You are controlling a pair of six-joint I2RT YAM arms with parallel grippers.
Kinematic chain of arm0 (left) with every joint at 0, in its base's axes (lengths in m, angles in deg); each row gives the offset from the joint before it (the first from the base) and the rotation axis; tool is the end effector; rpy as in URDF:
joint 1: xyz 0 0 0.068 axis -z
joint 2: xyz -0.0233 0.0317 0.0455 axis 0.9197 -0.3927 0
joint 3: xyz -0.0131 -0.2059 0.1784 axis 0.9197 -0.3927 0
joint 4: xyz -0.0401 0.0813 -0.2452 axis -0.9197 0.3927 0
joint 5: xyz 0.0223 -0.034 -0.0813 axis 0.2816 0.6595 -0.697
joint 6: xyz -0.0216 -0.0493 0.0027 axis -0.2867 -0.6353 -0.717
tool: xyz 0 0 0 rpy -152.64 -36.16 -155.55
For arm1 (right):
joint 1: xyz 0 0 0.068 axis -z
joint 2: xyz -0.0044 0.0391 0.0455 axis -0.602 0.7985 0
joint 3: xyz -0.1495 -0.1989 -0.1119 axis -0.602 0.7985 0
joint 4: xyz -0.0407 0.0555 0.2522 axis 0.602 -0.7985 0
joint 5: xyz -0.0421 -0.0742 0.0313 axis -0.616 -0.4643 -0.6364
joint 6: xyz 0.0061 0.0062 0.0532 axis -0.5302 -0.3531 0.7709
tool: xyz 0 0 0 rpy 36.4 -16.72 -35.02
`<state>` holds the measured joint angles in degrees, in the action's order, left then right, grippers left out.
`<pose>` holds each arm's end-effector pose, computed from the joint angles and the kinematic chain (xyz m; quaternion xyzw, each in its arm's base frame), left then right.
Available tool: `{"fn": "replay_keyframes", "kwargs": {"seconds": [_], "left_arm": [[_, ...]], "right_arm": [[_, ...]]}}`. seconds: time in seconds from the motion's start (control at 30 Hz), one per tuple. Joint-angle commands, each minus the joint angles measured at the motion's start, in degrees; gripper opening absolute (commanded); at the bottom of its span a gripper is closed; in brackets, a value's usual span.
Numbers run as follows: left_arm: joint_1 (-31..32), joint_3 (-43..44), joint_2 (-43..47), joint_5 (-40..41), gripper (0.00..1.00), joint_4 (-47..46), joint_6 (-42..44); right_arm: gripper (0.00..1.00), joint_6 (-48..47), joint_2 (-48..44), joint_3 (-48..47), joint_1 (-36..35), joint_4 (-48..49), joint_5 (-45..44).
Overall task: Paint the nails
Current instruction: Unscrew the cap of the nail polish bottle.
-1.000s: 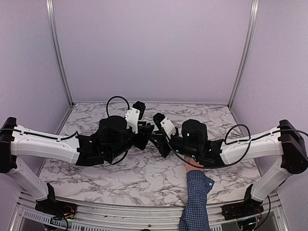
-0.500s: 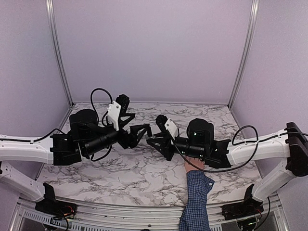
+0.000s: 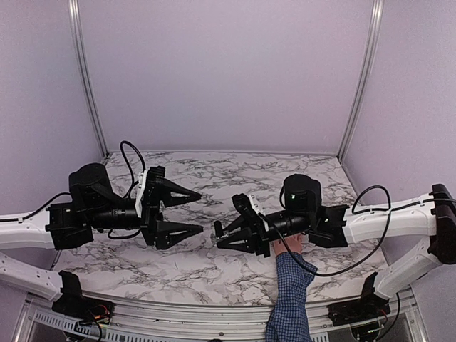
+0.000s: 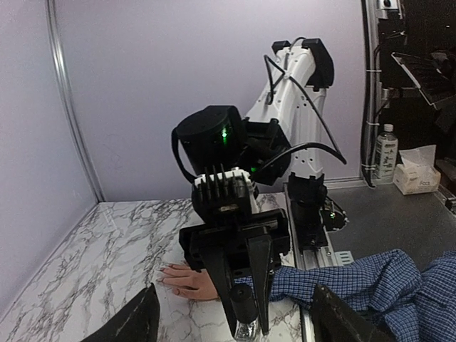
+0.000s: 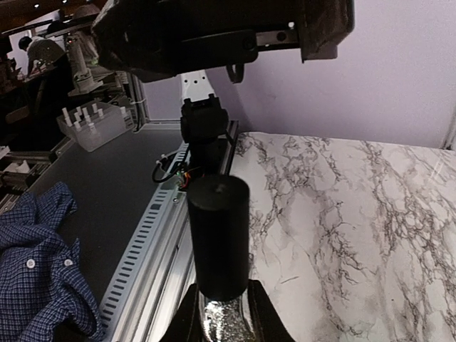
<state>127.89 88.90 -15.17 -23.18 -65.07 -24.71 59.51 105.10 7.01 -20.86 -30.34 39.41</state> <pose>0.1032 -0.2142 0.3332 0.4955 0.4662 -0.4379 0.5877 0.1426 0.2714 0.2552 -0.5754 0.5027 0.5034 0.4035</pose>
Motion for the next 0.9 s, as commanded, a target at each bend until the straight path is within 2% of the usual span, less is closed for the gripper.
{"fn": "replay_keyframes", "kwargs": {"seconds": [0.0,0.27,0.6,0.87], "left_arm": [[-0.1,0.4,0.5,-14.1,0.73,1.3,3.0],[0.1,3.5,-6.5,-21.9,0.62,1.3,3.5],[2.1,6.5,-10.7,-23.5,0.56,1.3,6.0],[2.8,6.2,-11.5,-24.6,0.37,1.3,6.7]], "right_arm": [[0.00,-3.6,-0.8,-3.0,0.3,-4.4,12.4],[0.00,-4.9,1.7,-5.8,-1.1,-7.2,20.0],[0.00,-5.5,5.2,-8.4,-2.8,-8.2,22.4],[0.00,-4.8,5.6,-9.3,-3.0,-7.6,23.4]]}}
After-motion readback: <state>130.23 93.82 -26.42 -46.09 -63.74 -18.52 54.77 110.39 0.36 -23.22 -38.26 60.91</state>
